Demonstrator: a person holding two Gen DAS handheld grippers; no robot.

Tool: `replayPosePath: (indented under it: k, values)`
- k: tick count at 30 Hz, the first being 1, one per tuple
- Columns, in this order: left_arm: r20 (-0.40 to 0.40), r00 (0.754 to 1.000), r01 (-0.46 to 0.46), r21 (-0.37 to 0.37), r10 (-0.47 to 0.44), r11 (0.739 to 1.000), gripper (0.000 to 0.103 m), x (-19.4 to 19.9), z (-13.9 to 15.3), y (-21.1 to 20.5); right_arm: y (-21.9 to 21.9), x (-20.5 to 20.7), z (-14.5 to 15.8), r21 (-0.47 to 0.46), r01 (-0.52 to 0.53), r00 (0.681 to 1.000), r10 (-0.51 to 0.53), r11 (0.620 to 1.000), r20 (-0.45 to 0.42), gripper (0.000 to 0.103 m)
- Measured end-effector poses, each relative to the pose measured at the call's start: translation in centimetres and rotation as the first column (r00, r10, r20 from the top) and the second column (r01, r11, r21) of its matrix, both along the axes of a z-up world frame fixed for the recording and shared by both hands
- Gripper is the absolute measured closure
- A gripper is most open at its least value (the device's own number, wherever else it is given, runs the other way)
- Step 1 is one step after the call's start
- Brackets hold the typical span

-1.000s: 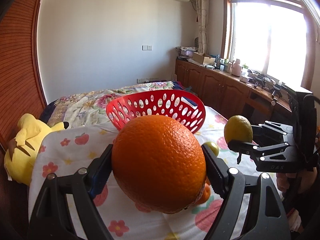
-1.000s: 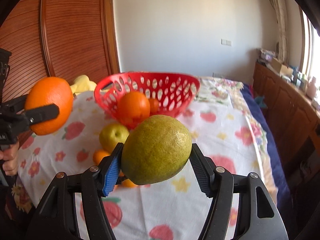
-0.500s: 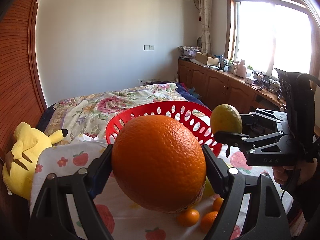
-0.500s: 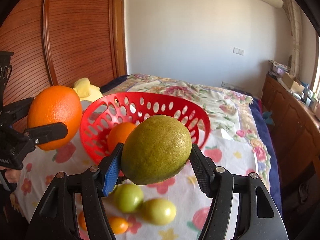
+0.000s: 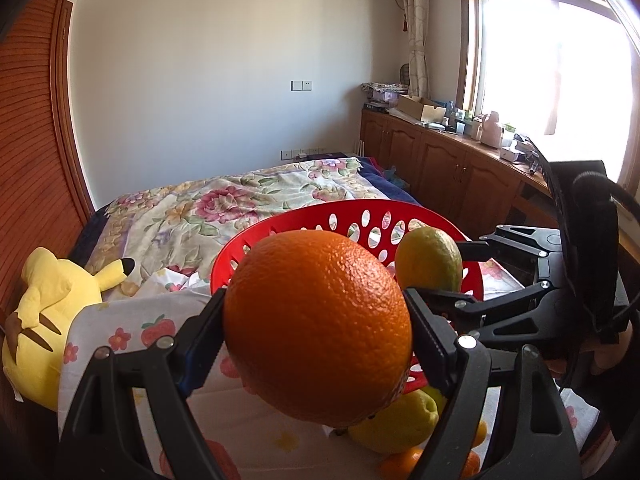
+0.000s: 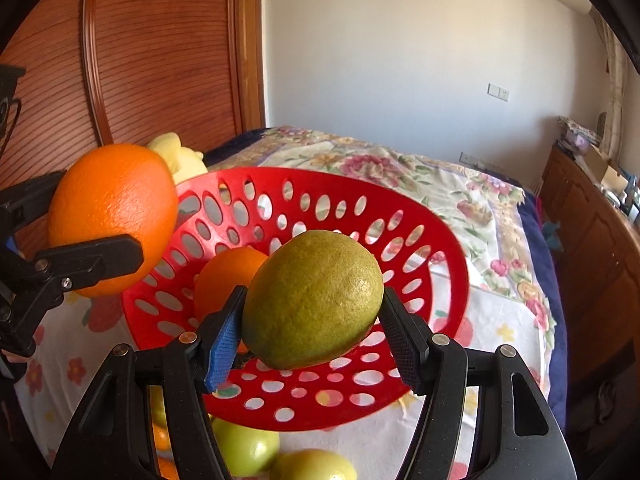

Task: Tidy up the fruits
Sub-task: 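Lift and carry the pomelo and orange over the red basket with both tools, then open the right tool to drop the pomelo into the basket while the left tool holds the orange above it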

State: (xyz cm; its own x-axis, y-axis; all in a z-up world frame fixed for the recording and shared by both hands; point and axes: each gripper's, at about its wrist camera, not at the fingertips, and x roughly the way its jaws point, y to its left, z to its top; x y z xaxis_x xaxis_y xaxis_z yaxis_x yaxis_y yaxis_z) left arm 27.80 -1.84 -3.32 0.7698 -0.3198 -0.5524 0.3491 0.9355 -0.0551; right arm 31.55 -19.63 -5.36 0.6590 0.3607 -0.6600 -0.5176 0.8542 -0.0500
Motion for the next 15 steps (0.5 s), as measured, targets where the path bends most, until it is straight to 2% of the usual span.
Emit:
replayPosePath:
  k: [15]
  values:
    - [-0.009,1.0,0.003,0.004,-0.003,1.0,0.02,0.6,-0.4,-0.3,1.0,0.6,-1.4,-0.085,-0.003,1.0,0.001,0.996,-0.022,0.036]
